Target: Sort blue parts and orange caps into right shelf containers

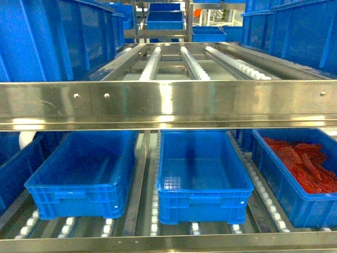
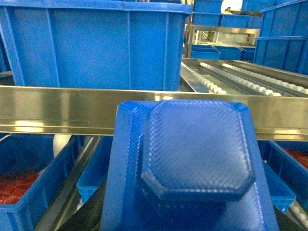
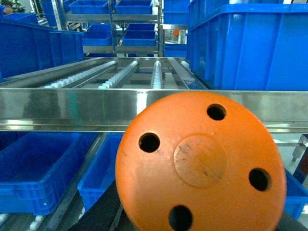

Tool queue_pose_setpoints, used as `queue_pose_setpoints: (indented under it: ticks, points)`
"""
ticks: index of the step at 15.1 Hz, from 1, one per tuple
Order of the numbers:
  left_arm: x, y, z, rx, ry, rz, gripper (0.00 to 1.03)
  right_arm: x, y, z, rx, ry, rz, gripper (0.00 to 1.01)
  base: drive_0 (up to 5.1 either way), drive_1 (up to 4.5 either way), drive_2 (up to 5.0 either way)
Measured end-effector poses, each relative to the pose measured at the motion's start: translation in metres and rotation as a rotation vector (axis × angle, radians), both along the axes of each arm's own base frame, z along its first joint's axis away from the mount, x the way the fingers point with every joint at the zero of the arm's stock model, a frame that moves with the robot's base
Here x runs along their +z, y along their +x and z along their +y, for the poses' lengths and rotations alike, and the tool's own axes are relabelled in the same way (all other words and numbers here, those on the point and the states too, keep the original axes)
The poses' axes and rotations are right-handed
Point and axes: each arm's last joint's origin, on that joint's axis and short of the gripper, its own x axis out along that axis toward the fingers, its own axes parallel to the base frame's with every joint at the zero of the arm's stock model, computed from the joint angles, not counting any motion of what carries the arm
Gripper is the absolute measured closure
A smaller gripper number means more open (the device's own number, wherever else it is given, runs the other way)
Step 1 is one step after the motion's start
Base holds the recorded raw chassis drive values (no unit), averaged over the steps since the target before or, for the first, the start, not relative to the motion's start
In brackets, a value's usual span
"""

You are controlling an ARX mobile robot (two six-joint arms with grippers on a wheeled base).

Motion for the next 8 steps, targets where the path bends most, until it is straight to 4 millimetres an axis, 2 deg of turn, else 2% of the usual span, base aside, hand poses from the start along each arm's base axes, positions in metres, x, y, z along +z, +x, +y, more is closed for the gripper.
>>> queue_pose_setpoints:
  ticks: [8]
  points:
    - [-0.0004, 0.0, 0.0, 0.0, 0.0, 0.004, 0.61, 0.0, 0.0, 0.0, 0.0, 0.0, 0.0, 0.57, -5.0, 2.44, 2.4]
